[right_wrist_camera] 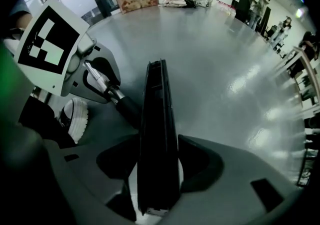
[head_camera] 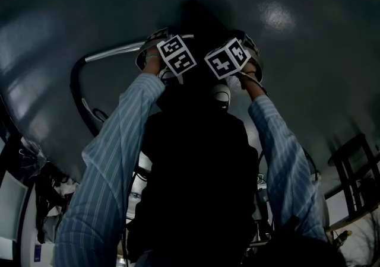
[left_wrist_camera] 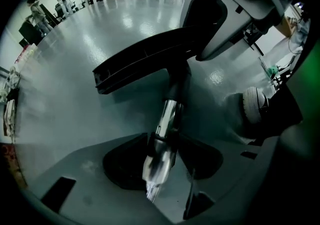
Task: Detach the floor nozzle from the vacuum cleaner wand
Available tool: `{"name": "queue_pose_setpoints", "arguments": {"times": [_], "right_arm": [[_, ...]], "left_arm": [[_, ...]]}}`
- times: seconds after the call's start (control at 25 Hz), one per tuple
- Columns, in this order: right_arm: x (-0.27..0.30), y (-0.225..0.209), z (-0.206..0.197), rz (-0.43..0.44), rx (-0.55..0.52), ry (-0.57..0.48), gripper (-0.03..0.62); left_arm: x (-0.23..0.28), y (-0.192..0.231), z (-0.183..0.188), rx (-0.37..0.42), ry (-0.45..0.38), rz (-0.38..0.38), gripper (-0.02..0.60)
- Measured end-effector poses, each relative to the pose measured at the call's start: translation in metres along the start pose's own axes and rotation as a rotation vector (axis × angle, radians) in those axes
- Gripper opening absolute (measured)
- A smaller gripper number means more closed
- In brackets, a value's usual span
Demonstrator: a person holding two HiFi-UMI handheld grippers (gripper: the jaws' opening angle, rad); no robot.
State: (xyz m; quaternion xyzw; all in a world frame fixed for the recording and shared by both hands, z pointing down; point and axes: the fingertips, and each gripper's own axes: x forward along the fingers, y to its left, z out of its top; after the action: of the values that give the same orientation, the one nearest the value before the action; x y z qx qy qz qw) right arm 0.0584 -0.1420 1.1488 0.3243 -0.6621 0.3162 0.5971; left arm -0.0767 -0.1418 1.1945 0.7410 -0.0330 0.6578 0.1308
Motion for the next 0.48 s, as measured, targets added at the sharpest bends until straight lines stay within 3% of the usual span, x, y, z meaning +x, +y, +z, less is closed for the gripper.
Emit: {"name": "queue_pose_setpoints", "arguments": {"times": [0.16, 0.32, 0.48], "right_arm": [[-0.015, -0.007, 0.004, -0.055, -0.044, -0.012, 0.235], [-0.015, -0.013, -0.003, -0.012, 0.011, 0.003, 0.238], [-0.003, -0.01, -0.003, -0.148, -0.136, -0.049, 0.23]], "left_arm": [[-0.014, 0.0, 0.005, -0.04, -0.033, -0.009, 0.189], [-0.014, -0.001, 0.012, -0.056, -0.053, -0.028, 0.19], [-0.005, 0.001, 0.006, -0.055, -0.049, -0.025, 0.19]]}}
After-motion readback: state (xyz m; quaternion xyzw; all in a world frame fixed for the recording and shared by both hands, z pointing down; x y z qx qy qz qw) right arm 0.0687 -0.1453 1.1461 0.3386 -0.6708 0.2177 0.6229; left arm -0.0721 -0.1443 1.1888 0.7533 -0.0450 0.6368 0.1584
